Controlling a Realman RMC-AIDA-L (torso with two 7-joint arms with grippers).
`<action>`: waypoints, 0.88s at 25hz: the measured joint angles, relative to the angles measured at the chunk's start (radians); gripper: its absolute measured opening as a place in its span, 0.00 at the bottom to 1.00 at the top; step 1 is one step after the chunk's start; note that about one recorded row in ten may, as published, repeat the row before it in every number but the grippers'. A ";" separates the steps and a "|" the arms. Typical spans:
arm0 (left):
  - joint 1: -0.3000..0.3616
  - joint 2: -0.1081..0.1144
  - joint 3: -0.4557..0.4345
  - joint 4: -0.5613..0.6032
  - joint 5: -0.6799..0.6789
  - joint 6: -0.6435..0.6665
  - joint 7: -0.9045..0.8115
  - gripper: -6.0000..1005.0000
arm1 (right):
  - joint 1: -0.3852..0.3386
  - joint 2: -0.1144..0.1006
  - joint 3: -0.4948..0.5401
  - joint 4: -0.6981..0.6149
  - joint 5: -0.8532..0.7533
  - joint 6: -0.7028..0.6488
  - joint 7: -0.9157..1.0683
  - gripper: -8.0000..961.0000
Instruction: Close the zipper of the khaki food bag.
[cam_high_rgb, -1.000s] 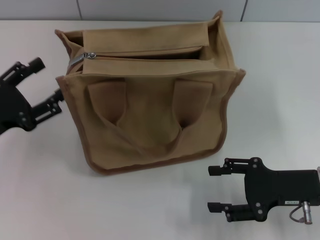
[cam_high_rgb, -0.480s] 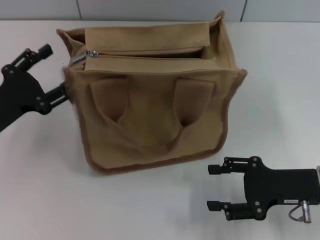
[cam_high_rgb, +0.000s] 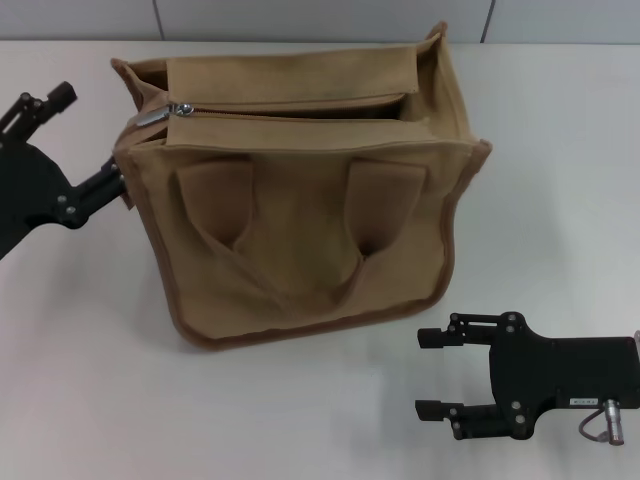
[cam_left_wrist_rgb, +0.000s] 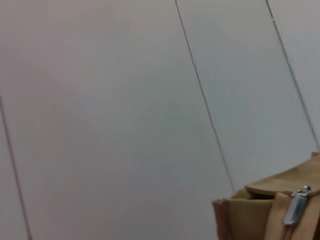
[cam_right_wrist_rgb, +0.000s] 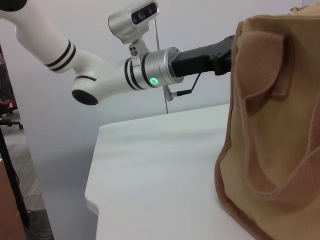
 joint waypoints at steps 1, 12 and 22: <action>-0.001 -0.007 -0.017 -0.006 -0.005 0.003 0.028 0.74 | 0.000 0.000 0.000 0.000 0.000 0.000 0.000 0.76; -0.003 -0.008 -0.097 -0.055 -0.013 0.057 0.109 0.72 | 0.000 0.000 0.003 0.000 0.000 -0.001 -0.003 0.76; 0.005 -0.009 -0.099 -0.076 -0.014 0.082 0.169 0.71 | 0.013 0.002 0.003 0.002 0.022 -0.014 -0.014 0.76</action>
